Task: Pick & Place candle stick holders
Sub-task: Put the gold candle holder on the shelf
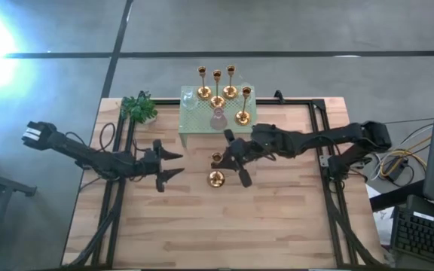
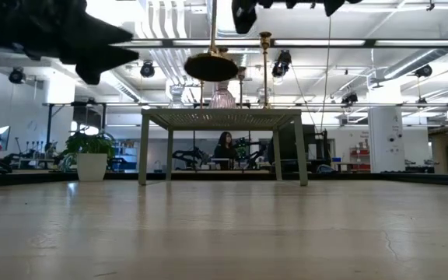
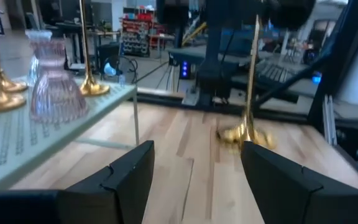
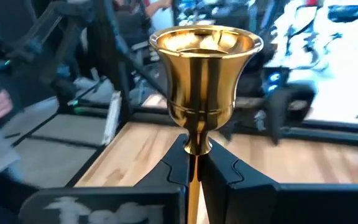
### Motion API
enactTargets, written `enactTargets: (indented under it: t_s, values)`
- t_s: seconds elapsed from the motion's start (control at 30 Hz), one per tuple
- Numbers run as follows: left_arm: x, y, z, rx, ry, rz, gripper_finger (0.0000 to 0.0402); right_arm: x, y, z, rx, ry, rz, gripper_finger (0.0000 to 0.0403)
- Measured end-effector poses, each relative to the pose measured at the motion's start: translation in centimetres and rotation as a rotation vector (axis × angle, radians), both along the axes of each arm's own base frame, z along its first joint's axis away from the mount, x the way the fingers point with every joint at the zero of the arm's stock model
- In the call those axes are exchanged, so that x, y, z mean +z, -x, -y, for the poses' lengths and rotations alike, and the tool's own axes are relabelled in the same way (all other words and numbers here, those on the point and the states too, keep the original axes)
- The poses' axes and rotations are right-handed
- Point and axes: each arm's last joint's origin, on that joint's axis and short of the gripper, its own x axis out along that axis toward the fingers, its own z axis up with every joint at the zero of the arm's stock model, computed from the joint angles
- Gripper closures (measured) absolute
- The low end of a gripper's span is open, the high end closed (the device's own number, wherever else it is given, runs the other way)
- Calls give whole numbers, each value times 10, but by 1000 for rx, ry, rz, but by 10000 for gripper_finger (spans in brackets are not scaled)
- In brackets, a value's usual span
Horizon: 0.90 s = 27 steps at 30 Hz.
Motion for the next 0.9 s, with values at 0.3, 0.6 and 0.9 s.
enactTargets:
  t_s: [0.3, 0.6, 0.9]
  values:
    - [0, -11, 3, -32, 45, -29, 156, -2, -37, 6, 52, 13, -41, 391]
    - [5, -32, 9, -76, 7, -83, 156, 6, -54, 11, 58, 39, -9, 391]
    - [30, -68, 20, -161, -90, -76, 156, 5, -53, 15, 46, 41, -5, 391]
